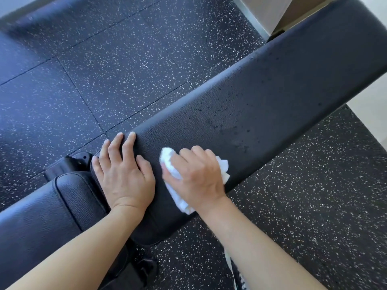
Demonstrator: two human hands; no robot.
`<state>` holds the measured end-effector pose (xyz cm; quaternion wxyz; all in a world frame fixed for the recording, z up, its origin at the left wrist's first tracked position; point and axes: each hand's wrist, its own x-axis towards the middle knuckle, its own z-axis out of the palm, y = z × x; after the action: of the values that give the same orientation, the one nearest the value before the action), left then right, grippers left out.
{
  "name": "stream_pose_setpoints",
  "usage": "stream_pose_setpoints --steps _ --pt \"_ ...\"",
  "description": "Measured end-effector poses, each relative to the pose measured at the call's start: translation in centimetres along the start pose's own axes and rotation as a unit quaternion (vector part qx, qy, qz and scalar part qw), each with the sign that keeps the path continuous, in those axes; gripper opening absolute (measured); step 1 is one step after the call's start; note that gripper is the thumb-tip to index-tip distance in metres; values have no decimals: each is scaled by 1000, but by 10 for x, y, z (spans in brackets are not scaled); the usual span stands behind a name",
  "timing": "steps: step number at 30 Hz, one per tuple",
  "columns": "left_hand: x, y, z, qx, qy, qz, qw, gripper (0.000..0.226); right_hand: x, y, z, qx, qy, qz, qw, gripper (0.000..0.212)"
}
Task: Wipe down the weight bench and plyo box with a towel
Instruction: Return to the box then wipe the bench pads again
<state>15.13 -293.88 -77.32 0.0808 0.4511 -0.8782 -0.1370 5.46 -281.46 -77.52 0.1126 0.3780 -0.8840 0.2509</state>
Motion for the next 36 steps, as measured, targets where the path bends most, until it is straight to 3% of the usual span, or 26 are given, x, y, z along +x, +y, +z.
stream_pose_setpoints --steps 6,15,22,28,33,36 --pt "0 1 0 8 5 7 1000 59 -31 91 -46 -71 12 -6 997 22" --pt "1 0 -1 16 10 11 1000 58 87 51 20 -25 10 -21 999 23" --pt "3 -2 0 32 26 27 999 58 166 40 65 24 -71 -79 994 28" --pt "5 5 -3 37 23 19 999 59 137 49 40 72 -77 -87 991 37" --pt "2 6 -3 41 17 19 999 59 59 73 -10 99 -72 -175 977 40" --pt "1 5 -1 40 19 19 999 59 56 81 -12 104 -76 -227 965 41"
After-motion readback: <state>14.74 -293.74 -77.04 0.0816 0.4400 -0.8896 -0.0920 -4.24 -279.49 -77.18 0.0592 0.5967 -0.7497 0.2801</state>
